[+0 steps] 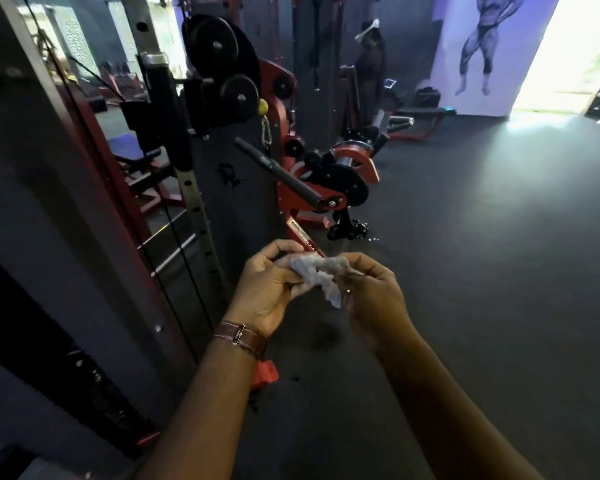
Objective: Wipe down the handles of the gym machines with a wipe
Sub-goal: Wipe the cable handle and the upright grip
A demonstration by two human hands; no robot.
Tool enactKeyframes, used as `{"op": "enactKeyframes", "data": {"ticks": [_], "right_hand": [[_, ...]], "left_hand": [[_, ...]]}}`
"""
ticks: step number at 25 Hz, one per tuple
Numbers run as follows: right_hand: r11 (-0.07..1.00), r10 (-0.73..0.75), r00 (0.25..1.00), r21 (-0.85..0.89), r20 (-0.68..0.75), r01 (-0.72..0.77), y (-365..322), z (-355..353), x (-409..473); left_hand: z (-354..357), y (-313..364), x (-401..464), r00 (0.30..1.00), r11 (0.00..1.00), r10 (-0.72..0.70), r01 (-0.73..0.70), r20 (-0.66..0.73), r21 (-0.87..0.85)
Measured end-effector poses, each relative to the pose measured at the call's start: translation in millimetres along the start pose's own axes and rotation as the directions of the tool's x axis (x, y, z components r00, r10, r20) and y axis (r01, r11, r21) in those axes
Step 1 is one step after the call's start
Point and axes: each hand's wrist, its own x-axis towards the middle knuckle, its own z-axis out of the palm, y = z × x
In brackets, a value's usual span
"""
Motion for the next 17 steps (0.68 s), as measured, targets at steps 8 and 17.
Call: {"op": "enactKeyframes", "data": {"ticks": [8,17], "right_hand": [[0.989,-0.115,0.988,-0.105,-0.101,0.105,-8.7,-12.4,141.6],[0.998,0.027,0.988,0.060,0.153,-0.036,-26.6,-55.1,309.8]], "left_hand": [[19.6,-3.8,147.0,0.998,0.983,0.067,-0.067,0.010,0.169],[32.7,-31.8,281.1,0.800,0.982,0.177,-0.184,-0.574,0.046]]}}
